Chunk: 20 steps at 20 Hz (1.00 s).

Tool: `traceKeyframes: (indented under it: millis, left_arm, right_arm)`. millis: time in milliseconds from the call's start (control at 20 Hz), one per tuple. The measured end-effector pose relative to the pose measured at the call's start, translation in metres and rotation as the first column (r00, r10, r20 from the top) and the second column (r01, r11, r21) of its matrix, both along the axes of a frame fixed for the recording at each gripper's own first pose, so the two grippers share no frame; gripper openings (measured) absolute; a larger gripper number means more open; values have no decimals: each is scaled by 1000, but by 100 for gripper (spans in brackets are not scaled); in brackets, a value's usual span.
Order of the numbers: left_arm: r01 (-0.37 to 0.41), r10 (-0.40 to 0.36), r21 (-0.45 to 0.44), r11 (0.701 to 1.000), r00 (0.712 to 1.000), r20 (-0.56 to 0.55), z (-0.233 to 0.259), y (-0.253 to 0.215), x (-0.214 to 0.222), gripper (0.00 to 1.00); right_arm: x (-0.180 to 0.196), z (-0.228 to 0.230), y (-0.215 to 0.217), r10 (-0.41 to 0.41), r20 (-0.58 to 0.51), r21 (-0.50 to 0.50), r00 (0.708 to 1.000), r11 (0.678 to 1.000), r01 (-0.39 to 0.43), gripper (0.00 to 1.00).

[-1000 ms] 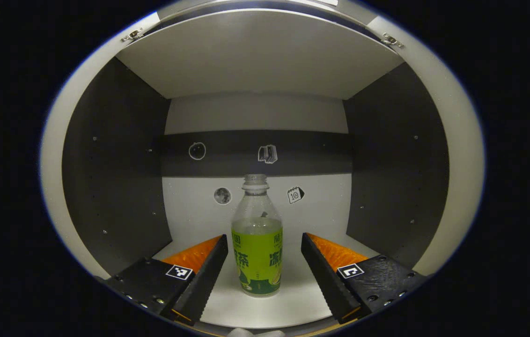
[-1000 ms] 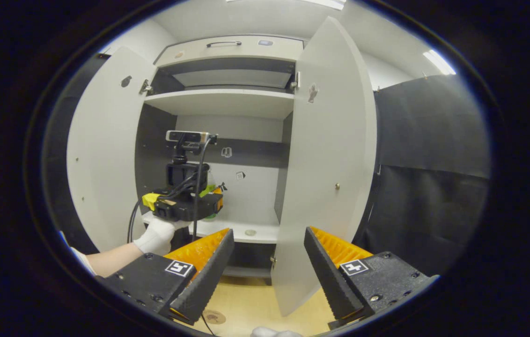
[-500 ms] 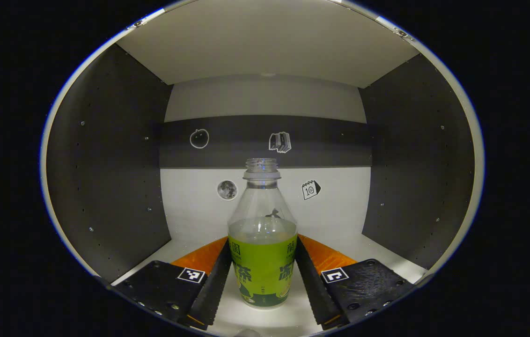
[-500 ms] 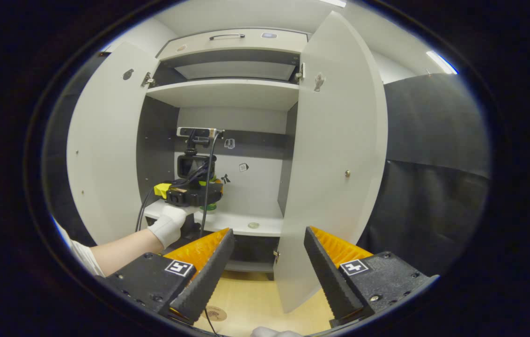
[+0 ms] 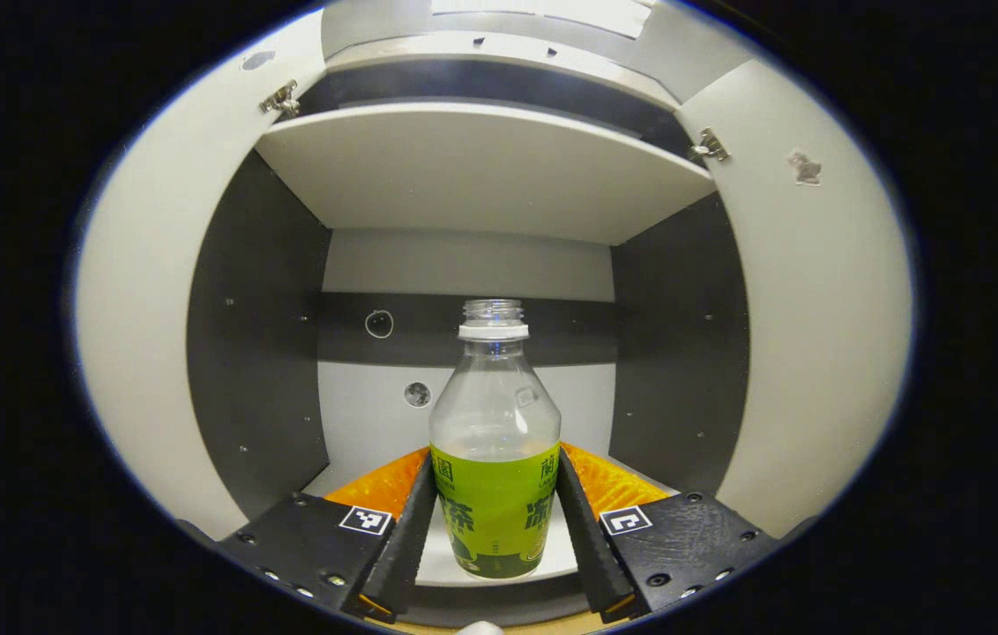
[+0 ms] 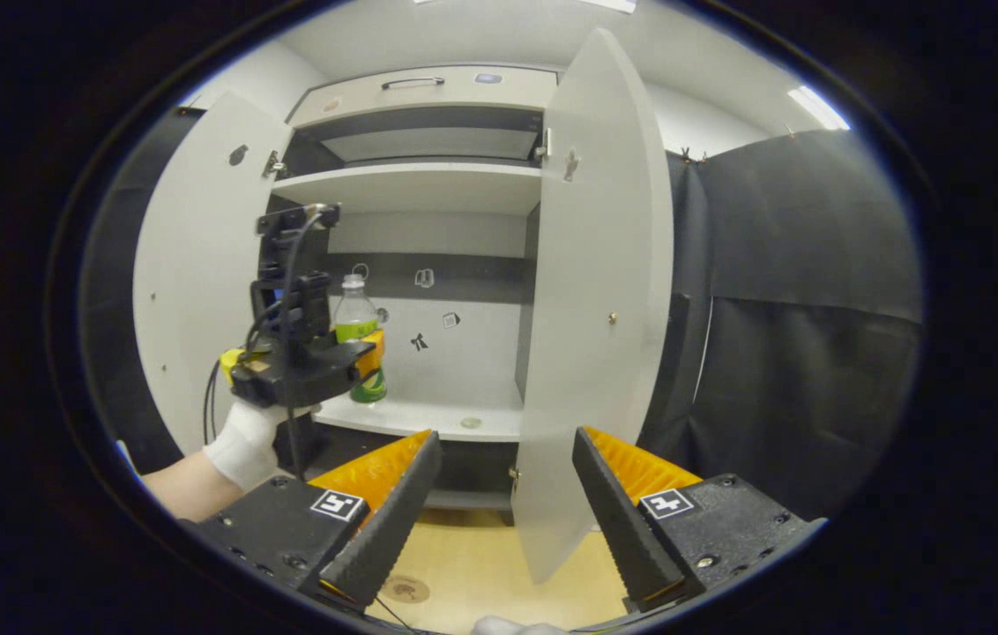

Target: Grasp the bottle in the cabinet with the left hand and place it on the coaster, then close the right door with the right hand and the left door with the left hand.

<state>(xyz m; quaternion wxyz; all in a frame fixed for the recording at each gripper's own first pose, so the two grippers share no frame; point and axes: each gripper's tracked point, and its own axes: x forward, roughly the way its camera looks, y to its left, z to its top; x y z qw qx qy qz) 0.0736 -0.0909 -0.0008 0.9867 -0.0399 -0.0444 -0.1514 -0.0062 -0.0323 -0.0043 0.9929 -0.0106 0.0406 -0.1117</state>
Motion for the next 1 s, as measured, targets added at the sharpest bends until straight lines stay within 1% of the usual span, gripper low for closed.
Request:
traceKeyframes:
  millis: [50, 150, 200, 250, 300, 350, 400, 450, 500, 550, 700, 800, 850, 1000]
  left_arm:
    - [12, -12, 2, 1000, 1000, -1, -3, 0, -18, 67]
    - [47, -47, 7, 999, 999, -12, -17, -2, -55, 74]
    - [63, -63, 11, 998, 998, -18, -24, -3, -77, 71]
    - [77, -76, 19, 997, 997, -31, -35, -2, -94, 74]
    - [94, -93, 27, 995, 995, -41, -48, -3, -112, 71]
    - [115, -113, 34, 993, 992, -47, -61, -5, -126, 71]
    - [130, -128, 39, 991, 990, -59, -76, -6, -140, 74]
    - [140, -137, 48, 989, 989, -59, -90, -7, -151, 75]
    - [151, -148, 52, 987, 987, -58, -103, -8, -161, 71]
    - [164, -161, 51, 985, 986, -53, -116, -9, -169, 71]
    - [225, -224, 9, 974, 973, -48, -156, -22, -193, 71]
    - [259, -258, -6, 966, 964, -68, -183, -30, -203, 71]
    - [265, -266, -14, 964, 961, -71, -195, -32, -205, 71]
    - [280, -284, -52, 959, 950, -131, -238, -38, -212, 71]
  right_arm:
    - [-5, -1, 0, 2, 4, -2, 1000, 1000, -2, 99]
    - [-13, -2, 1, 10, 14, -2, 1000, 1000, -10, 99]
    - [-18, -2, 1, 12, 19, -5, 1000, 1000, -12, 99]
    - [-22, -3, 0, 13, 23, -6, 1000, 1000, -13, 99]
    - [-25, -5, 0, 16, 24, -7, 1000, 1000, -16, 99]
    - [-29, -7, 0, 17, 23, -6, 1000, 1000, -17, 99]
    - [-32, -9, -1, 19, 21, -4, 1000, 1000, -18, 99]
    - [-35, -12, -1, 19, 17, -4, 1000, 1000, -19, 99]
    - [-38, -15, -2, 18, 13, -5, 1000, 1000, -18, 99]
    - [-40, -17, -3, 17, 8, -6, 1000, 1000, -17, 99]
    - [-42, -27, -4, 20, -17, -8, 1000, 1000, -20, 99]
    - [-43, -34, -5, 18, -39, -15, 999, 1000, -18, 99]
    - [-43, -37, -5, 20, -49, -15, 999, 1000, -21, 99]
    - [-42, -48, -5, 24, -80, -19, 996, 1000, -25, 99]
